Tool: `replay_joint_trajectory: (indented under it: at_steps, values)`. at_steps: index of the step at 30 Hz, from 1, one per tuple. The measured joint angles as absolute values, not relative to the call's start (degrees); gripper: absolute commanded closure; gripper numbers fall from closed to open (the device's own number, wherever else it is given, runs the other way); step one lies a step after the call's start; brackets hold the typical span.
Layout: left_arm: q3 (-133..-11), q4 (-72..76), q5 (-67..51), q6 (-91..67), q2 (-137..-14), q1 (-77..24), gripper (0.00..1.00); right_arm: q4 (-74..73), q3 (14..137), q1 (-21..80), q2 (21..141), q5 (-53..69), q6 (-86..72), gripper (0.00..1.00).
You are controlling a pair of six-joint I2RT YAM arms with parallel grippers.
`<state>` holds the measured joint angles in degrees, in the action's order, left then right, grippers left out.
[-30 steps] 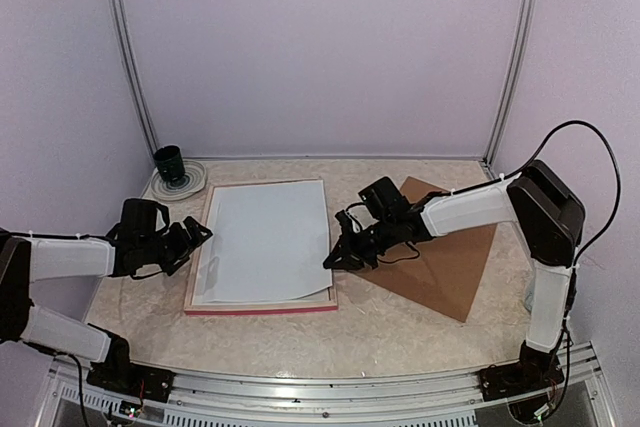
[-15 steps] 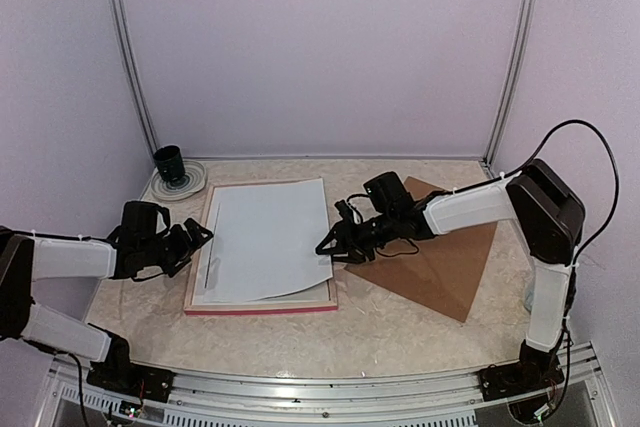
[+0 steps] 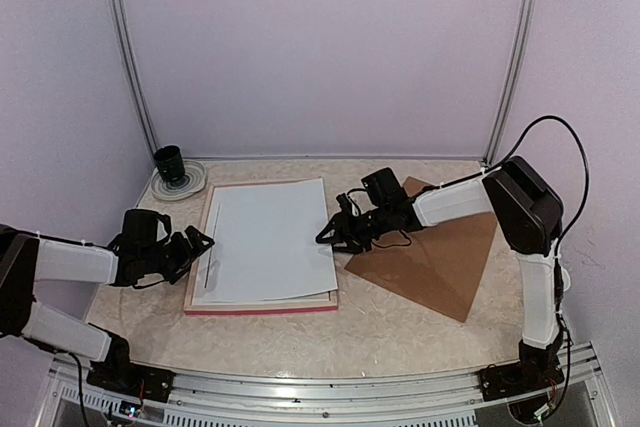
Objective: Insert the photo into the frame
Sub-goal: Place the photo on the mat board.
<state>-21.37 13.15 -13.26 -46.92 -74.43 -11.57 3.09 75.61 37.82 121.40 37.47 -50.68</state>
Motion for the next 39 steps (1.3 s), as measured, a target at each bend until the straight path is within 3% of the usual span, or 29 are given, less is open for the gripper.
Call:
replay_joint_trajectory:
  at_steps: [8, 16, 22, 29, 39]
  values:
    - [-21.26, 17.23, -13.17, -46.06, -76.69, -11.55, 0.01, 2.94, 84.73, 36.34, 126.28, 38.85, -50.22, 0.63]
    - [-21.08, 22.70, -13.45, -44.53, -79.26, -11.55, 0.01, 2.74, 88.68, 35.70, 130.54, 41.06, -50.28, 0.85]
    - [-20.14, 25.12, -13.58, -44.25, -79.26, -11.55, 0.01, 2.33, 88.75, 35.59, 130.72, 43.31, -50.78, 0.93]
    - [-19.40, 26.17, -13.58, -44.25, -79.00, -11.55, 0.01, 5.50, 89.73, 35.44, 130.26, 47.99, -54.81, 0.96]
    - [-18.46, 26.17, -13.47, -44.38, -76.36, -11.33, 0.01, 22.28, 88.44, 35.44, 129.43, 55.44, -66.67, 0.98]
